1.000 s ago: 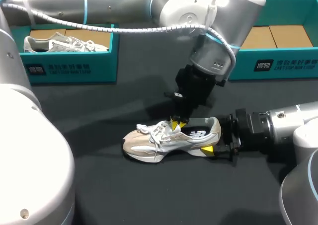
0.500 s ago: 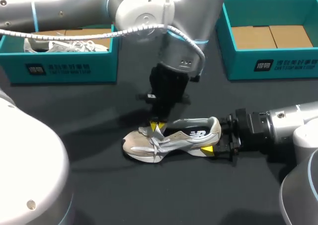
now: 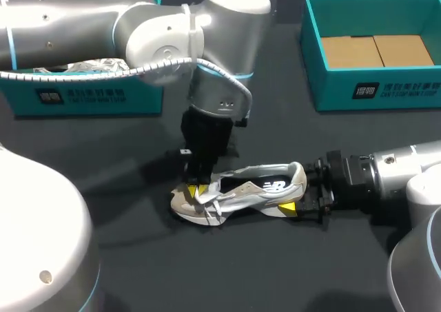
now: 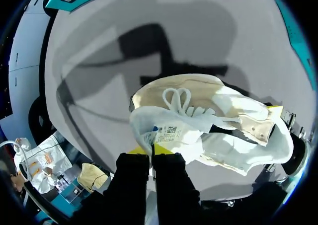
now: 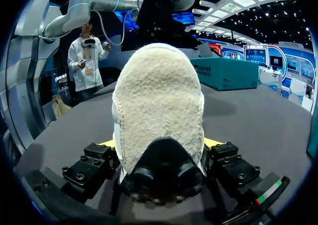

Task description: Take the shoe out of the shoebox, open the shoe tongue, remove and reinsert the insole, then place the shoe into the shoebox

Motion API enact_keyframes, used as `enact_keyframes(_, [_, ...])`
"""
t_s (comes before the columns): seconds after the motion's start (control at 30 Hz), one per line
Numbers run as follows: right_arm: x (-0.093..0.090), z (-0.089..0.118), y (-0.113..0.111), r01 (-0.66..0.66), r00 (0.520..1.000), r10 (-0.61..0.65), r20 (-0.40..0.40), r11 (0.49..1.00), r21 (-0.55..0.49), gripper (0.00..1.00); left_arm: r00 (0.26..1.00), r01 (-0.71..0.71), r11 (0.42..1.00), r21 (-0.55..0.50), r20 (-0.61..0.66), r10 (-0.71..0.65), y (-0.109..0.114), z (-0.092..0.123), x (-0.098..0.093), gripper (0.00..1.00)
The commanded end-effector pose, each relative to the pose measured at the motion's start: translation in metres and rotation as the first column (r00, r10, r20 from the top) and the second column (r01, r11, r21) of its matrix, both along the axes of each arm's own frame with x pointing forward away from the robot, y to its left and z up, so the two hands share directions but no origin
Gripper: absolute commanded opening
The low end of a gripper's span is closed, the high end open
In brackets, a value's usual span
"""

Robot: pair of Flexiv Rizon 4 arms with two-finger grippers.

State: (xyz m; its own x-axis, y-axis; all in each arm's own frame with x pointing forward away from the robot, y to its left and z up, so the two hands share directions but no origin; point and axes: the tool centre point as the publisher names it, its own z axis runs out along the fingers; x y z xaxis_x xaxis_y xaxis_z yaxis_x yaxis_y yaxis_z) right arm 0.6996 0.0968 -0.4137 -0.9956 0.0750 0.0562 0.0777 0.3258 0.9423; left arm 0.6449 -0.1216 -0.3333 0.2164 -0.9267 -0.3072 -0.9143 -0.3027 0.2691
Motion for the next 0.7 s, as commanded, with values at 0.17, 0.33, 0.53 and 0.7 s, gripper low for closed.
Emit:
enact_keyframes(0.17, [0.002,-0.003,0.004,0.001,1.000,-0.001,-0.001,1.000,-0.005,0.00,0.991,-0.134,0.987,0.086,0.018,0.133,0.010,-0.009,-0.001,0.14])
enact_keyframes(0.33, [0.002,-0.003,0.004,0.001,1.000,-0.001,-0.001,1.000,-0.005,0.00,0.992,-0.124,0.986,0.107,0.027,0.122,0.021,0.003,-0.005,0.53])
enact_keyframes(0.53, [0.002,-0.003,0.004,0.001,1.000,-0.001,-0.001,1.000,-0.005,0.00,0.996,-0.058,0.992,0.111,0.066,0.051,0.028,0.027,-0.006,0.71])
enact_keyframes(0.7, [0.002,-0.003,0.004,0.001,1.000,-0.001,-0.001,1.000,-0.005,0.00,0.992,0.064,0.998,0.009,0.110,-0.065,0.019,0.056,0.013,0.65])
